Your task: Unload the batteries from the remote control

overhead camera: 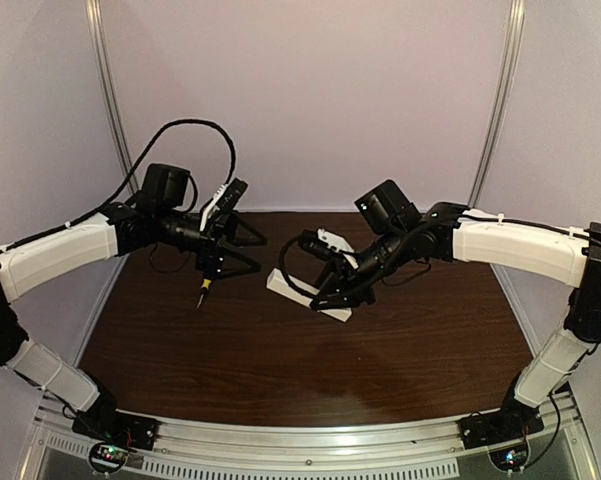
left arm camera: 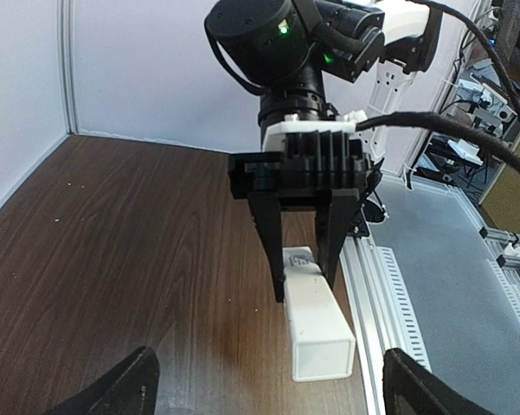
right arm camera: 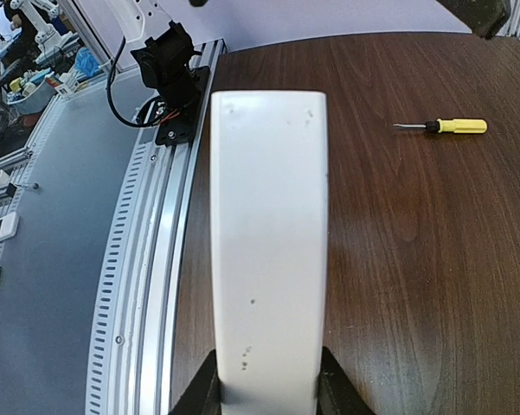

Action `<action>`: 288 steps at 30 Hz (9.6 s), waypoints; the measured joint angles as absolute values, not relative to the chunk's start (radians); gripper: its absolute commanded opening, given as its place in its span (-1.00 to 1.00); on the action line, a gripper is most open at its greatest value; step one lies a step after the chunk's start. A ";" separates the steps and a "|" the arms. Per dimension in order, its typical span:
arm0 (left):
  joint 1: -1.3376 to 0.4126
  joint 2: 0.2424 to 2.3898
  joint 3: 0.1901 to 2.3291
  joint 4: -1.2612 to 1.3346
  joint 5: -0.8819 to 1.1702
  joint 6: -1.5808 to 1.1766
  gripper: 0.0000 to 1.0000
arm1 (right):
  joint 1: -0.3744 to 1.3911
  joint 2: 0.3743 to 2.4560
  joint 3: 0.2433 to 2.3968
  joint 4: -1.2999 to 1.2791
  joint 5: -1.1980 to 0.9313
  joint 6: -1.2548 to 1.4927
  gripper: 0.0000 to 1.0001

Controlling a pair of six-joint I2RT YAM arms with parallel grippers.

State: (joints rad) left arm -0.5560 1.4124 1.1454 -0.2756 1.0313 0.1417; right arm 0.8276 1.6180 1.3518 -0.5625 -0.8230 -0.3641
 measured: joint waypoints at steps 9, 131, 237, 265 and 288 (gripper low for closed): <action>-0.598 1.465 1.162 -0.348 1.018 0.187 0.76 | 0.826 1.618 1.367 -0.572 -0.814 -0.368 -0.94; -0.665 1.206 0.742 0.429 0.617 0.165 -1.00 | 0.657 1.626 1.273 0.060 -0.989 0.739 0.08; -0.627 1.291 0.756 0.802 0.825 -0.347 -1.00 | 0.742 1.487 1.108 0.515 -0.987 0.163 0.36; -0.627 1.283 0.725 0.868 0.799 -0.367 -1.00 | 0.742 1.518 1.110 0.607 -0.965 0.199 -0.09; -0.627 1.282 0.715 0.894 0.791 -0.377 -1.00 | 0.742 1.526 1.124 0.614 -0.965 0.200 0.23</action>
